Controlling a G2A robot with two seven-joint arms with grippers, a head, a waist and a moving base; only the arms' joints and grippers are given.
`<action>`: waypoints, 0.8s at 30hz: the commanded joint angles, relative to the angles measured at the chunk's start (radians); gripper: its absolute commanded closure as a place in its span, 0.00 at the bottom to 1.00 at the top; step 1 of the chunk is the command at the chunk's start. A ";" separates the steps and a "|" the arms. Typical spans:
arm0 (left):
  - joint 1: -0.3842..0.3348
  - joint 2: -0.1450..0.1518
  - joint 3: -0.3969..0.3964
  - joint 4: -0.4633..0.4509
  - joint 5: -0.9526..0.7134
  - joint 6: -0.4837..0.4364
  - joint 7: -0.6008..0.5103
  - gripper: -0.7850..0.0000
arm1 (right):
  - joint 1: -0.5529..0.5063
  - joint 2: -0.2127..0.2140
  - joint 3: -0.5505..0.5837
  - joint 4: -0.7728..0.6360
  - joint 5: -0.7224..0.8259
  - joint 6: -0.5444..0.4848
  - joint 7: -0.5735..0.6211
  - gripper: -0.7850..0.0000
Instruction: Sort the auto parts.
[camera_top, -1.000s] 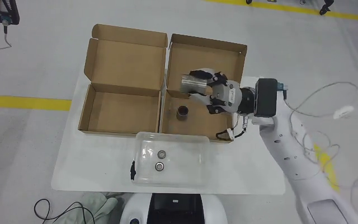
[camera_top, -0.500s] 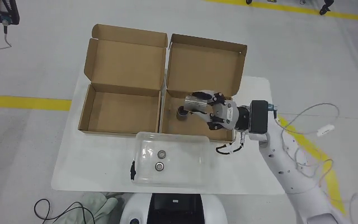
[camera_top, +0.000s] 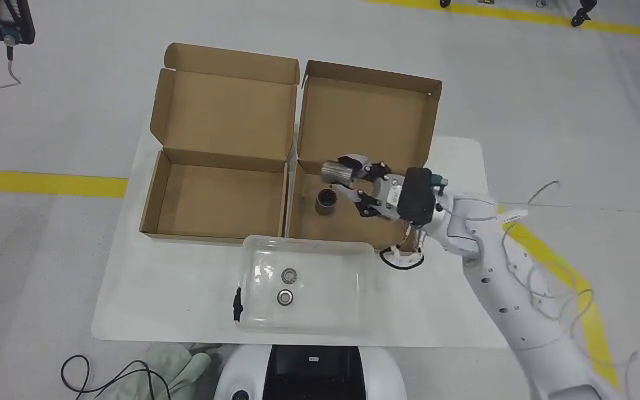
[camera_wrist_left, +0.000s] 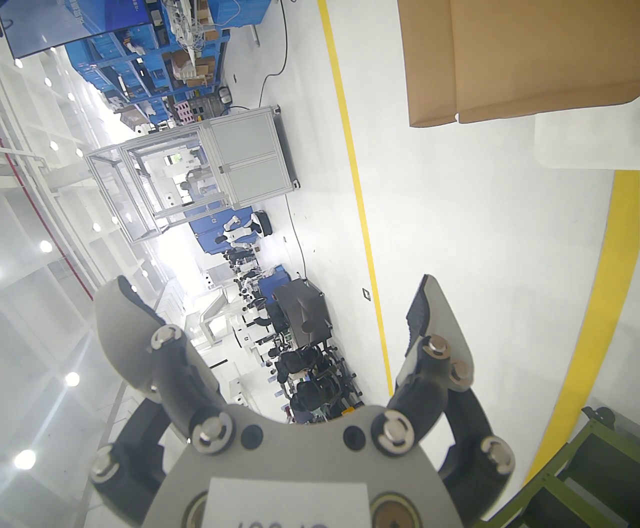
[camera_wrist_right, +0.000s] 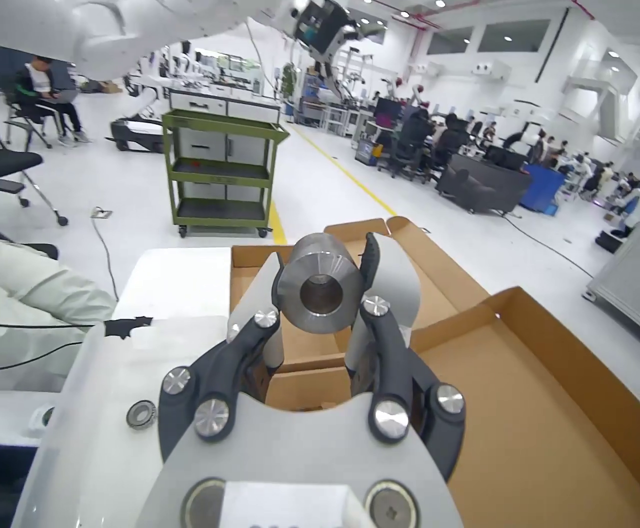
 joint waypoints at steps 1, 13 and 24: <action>0.000 0.000 0.000 0.000 0.000 0.000 0.000 0.00 | -0.001 -0.001 0.001 -0.004 0.030 0.016 0.056 1.00; 0.000 0.000 0.000 0.000 0.000 0.000 0.000 0.00 | 0.002 0.006 0.017 0.002 0.143 0.136 0.513 1.00; 0.000 0.000 0.000 0.000 0.000 0.000 0.000 0.00 | 0.022 0.005 0.009 0.033 0.211 0.290 0.820 1.00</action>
